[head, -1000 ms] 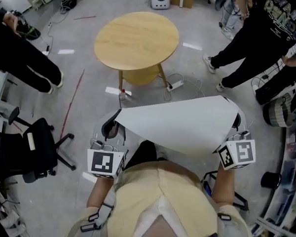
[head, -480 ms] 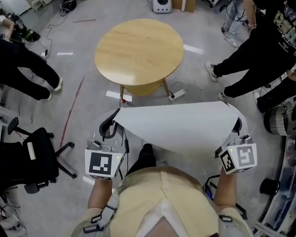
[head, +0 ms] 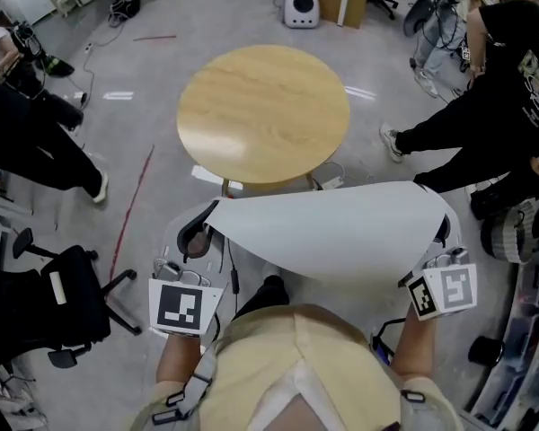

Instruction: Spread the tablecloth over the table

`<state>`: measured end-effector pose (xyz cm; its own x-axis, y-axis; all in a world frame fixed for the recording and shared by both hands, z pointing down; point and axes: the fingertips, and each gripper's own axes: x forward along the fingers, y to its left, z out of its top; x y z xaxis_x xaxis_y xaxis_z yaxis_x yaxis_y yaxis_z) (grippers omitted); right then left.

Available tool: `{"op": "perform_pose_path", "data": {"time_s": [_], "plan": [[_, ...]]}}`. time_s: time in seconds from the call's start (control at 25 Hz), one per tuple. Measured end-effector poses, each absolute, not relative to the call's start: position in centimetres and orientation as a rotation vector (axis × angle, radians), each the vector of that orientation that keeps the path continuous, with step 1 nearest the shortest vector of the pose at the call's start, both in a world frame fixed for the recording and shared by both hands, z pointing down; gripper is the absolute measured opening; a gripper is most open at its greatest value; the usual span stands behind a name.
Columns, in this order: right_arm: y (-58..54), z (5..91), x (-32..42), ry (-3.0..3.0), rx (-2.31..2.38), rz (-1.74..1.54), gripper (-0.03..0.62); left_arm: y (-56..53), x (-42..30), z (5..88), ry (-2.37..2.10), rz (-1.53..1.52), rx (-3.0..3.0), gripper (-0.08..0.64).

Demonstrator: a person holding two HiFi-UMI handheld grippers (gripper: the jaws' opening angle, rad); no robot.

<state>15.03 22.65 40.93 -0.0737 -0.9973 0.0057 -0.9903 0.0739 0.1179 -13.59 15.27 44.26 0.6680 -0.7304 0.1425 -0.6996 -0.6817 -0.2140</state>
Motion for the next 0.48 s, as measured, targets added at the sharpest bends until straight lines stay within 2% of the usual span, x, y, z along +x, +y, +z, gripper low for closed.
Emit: {"op": "perform_pose_path", "data": {"time_s": [0.48], "plan": [[10.8,36.6,12.3,-2.245,2.088,-0.284,0.011,5.1,-16.6,41.0,1.226,-0.242,-2.669,0.006]]}}
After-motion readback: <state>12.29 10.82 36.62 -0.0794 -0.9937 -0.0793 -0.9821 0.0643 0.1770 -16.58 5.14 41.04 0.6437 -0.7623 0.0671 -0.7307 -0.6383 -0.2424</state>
